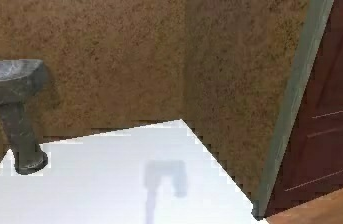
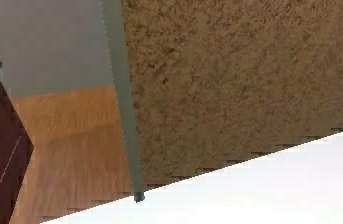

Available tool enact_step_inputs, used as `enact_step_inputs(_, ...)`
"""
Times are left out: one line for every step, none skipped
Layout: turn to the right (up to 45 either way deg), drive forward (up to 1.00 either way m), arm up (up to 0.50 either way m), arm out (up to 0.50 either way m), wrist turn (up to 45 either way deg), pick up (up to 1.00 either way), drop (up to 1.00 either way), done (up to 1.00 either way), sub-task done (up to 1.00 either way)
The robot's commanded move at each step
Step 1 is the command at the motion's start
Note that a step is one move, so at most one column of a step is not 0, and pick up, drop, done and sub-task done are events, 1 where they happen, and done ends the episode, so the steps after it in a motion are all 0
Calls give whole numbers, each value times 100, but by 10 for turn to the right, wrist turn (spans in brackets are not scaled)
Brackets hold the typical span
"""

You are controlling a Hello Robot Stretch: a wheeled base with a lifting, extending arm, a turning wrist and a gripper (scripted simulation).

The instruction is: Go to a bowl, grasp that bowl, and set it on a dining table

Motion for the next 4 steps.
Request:
enact_step_inputs(450, 0, 0, 0, 0, 0, 0, 0, 0)
enact_step_inputs(60, 0, 0, 0, 0, 0, 0, 0, 0)
enact_step_inputs(0, 90, 0, 0, 0, 0, 0, 0, 0)
enact_step_inputs(150, 0, 0, 0, 0, 0, 0, 0, 0)
